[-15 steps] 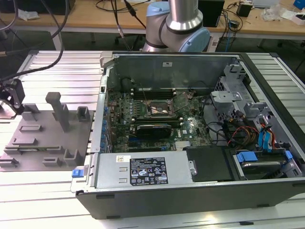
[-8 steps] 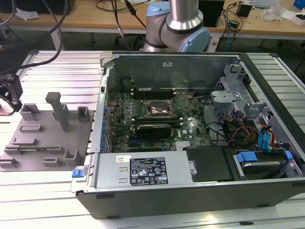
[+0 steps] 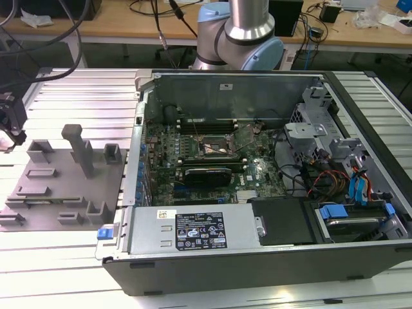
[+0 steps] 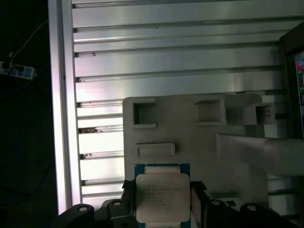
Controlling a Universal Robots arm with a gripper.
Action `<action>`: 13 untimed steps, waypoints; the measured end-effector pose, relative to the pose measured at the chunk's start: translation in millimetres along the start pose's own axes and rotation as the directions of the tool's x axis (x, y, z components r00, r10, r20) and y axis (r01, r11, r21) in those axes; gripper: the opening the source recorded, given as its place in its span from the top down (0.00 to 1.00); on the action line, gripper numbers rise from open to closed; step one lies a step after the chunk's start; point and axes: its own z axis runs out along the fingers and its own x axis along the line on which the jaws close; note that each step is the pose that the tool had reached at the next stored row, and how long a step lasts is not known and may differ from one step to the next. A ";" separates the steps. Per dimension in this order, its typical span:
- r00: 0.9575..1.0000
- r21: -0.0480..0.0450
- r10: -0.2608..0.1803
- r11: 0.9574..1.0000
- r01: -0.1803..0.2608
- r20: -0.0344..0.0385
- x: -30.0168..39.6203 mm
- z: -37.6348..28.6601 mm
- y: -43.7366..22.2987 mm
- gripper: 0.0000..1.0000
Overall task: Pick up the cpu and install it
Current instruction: 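Pick up the cpu and move it towards the insertion slot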
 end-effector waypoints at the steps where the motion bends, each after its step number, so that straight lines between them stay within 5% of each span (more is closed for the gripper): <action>1: 1.000 0.000 0.000 1.000 0.000 0.000 0.0 -1.2 0.1 0.45; 8: 1.000 0.000 0.000 1.000 0.000 0.000 -0.2 -10.4 0.5 0.45; 13: 1.000 0.000 0.000 1.000 0.000 0.000 -0.6 -26.4 1.4 0.45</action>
